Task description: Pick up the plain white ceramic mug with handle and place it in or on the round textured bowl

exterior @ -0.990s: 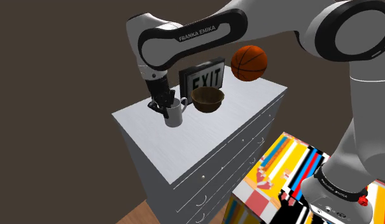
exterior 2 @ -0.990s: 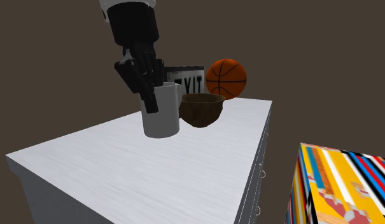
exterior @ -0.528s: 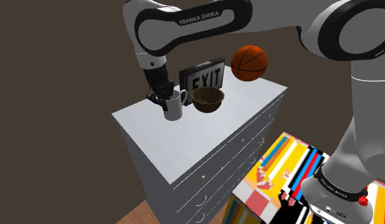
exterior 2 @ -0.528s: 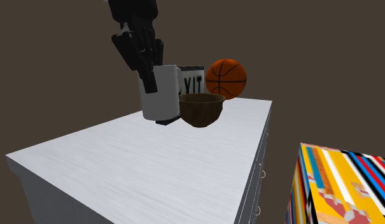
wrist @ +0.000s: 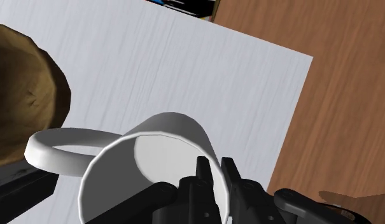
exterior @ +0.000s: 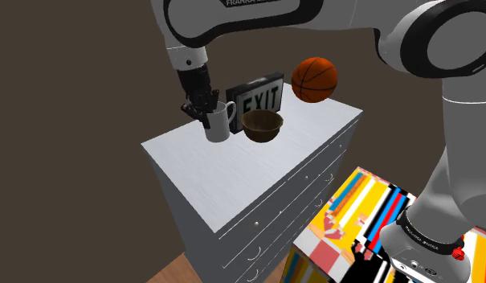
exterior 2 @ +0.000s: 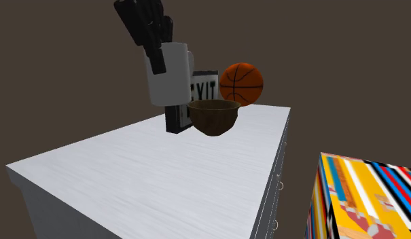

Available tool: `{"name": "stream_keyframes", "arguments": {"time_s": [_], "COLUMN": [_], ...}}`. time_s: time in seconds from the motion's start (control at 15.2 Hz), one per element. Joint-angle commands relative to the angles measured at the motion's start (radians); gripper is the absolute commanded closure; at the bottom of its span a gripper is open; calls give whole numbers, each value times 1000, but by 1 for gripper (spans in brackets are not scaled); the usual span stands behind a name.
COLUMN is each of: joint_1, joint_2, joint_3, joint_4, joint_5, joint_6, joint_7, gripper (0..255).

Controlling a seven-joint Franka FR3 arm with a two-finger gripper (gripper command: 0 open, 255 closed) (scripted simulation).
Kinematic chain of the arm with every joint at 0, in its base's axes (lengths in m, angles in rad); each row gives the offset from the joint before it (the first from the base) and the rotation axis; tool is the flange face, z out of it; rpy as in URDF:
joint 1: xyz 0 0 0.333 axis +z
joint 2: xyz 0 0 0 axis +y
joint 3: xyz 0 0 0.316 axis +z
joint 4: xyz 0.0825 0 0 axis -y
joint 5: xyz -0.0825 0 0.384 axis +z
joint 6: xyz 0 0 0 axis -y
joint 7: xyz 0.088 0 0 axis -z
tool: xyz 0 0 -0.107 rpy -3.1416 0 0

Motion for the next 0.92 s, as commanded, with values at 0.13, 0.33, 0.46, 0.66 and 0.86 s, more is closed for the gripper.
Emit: {"name": "stream_keyframes", "arguments": {"time_s": [0.13, 0.33, 0.46, 0.66, 0.86], "joint_1": [7, -11, -51, -107, -158], "joint_2": [6, -15, -62, -121, -170], "joint_3": [1, -3, -11, -26, -46], "joint_4": [64, 56, -7, -83, -141], "joint_5": [-1, 3, 13, 24, 33], "joint_6": [-58, -70, -52, -33, -20], "joint_7": [0, -20, -60, -124, -189], "gripper": [255, 255, 255, 255, 255]}}
